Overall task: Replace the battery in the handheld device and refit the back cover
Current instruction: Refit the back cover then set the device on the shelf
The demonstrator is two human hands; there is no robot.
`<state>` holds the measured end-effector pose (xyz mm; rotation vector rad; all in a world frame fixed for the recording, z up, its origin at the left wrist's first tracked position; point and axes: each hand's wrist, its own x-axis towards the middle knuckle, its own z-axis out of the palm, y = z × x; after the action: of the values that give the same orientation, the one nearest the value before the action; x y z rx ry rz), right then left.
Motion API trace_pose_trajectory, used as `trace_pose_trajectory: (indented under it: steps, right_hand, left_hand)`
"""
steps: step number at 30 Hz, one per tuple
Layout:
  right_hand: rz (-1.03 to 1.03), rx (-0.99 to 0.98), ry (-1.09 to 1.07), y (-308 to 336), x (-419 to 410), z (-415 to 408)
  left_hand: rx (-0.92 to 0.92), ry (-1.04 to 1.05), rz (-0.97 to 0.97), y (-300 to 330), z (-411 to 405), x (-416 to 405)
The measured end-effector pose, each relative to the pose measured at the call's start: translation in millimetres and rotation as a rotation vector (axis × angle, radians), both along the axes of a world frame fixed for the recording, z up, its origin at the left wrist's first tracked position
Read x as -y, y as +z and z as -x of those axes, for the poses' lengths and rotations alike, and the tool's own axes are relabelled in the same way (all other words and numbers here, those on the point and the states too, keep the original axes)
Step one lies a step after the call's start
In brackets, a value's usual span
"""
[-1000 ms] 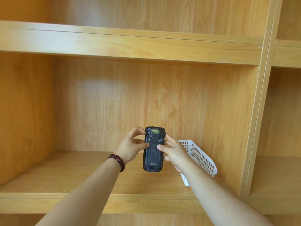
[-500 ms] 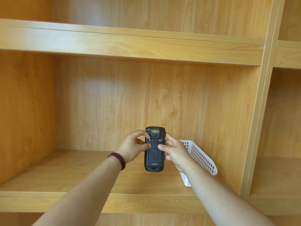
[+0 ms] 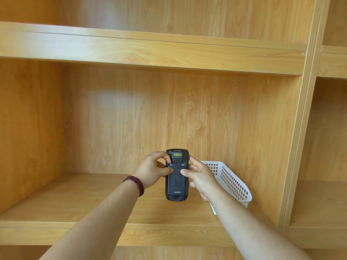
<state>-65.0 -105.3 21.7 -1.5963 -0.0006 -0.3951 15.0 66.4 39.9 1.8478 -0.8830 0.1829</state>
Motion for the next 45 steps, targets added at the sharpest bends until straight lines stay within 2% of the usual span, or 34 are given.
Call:
trace_pose_trajectory:
  steps: [15, 29, 45]
  right_hand:
    - [-0.057, -0.002, 0.003, 0.0, 4.2, -2.5]
    - [-0.048, -0.007, -0.001, -1.2, 4.5, 2.8]
    - [-0.057, 0.008, 0.009, 5.6, 7.8, 7.1]
  left_hand:
    - [0.069, -0.003, -0.044, 4.6, 1.5, 1.8]
    - [-0.027, 0.005, -0.012, 0.5, 5.5, 2.9]
    - [0.017, 0.028, 0.022, 2.0, 15.4, 2.6]
